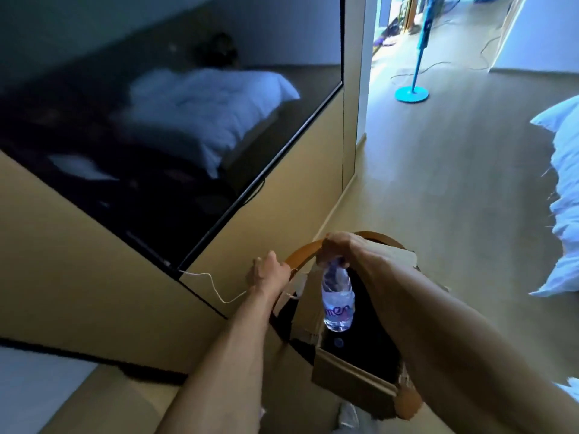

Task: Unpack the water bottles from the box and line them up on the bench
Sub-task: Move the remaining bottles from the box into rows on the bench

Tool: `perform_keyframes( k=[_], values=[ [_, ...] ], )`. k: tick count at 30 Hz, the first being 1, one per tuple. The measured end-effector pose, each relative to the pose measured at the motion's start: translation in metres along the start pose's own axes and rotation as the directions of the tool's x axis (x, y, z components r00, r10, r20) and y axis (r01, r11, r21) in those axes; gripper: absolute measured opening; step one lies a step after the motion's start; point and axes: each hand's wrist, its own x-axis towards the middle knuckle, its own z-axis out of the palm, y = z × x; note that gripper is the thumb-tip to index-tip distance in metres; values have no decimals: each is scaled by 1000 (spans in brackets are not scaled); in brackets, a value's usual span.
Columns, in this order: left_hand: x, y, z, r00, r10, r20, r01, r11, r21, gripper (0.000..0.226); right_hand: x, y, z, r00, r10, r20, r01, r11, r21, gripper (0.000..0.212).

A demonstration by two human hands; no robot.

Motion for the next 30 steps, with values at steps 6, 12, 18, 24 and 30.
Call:
perform_keyframes(
  k=[6, 12, 18, 24, 30],
  values=[
    [-57, -83, -11, 956, -279, 89, 292, 873, -390, 49, -77, -95, -12, 978, -208, 27, 210, 967, -146, 15],
    [-143, -167, -11, 926, -161, 340, 359, 106, -927, 52, -151, -182, 22, 861, -499, 100, 502, 865, -4, 19],
    [-228, -235, -38, 937, -132, 324, 273, -302, -913, 59, -197, -277, 85, 733, -680, -31, 680, 733, 18, 19],
    [-303, -273, -68, 891, -428, 150, -70, -457, -887, 62, -262, -355, 137, 446, -885, -135, 827, 465, -316, 51],
    [-376, -292, -65, 690, -720, 71, -353, -421, -835, 51, -324, -380, 196, 297, -945, -135, 904, 324, -278, 43]
  ],
)
